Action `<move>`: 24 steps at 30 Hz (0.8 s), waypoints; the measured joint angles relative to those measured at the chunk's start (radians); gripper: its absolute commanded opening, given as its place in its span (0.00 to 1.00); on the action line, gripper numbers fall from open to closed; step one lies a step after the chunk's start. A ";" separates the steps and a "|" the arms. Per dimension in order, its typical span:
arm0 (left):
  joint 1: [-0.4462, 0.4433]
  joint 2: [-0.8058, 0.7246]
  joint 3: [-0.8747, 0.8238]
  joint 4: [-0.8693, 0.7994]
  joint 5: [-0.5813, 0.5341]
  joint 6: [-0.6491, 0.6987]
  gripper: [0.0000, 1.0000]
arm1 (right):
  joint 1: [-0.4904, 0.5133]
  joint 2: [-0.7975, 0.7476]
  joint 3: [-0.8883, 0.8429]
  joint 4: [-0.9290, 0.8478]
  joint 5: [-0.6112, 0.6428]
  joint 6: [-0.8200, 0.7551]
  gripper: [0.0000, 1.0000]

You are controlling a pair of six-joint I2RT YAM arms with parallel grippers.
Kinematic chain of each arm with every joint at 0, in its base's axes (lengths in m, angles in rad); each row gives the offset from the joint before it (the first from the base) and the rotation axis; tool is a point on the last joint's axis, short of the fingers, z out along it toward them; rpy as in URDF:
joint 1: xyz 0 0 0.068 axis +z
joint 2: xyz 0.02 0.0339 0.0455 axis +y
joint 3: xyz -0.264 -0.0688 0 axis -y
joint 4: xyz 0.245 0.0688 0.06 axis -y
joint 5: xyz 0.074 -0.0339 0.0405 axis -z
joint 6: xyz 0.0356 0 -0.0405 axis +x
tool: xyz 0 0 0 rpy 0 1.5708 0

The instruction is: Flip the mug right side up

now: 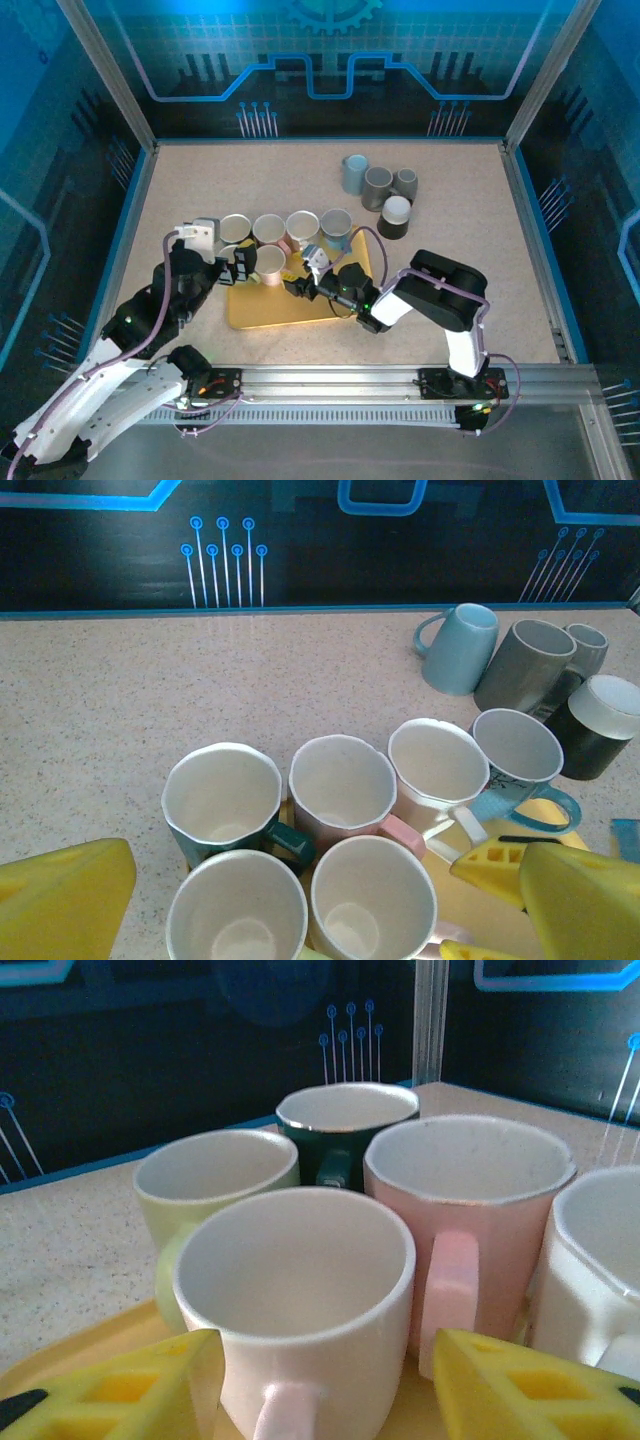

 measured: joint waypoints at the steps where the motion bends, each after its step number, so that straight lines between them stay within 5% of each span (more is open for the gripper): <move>1: 0.000 0.001 0.000 0.000 0.002 0.000 0.99 | -0.001 -0.012 -0.003 -0.001 -0.002 0.000 0.62; 13: 0.000 0.060 0.026 -0.019 0.054 -0.001 0.99 | -0.025 -0.283 -0.052 -0.152 -0.080 0.019 0.61; 18: 0.000 0.244 0.202 -0.080 0.092 0.000 0.99 | -0.106 -0.599 0.084 -0.629 -0.077 0.097 0.57; 24: 0.000 0.499 0.367 -0.087 0.137 0.004 0.99 | -0.232 -0.771 0.404 -1.184 -0.025 0.177 0.54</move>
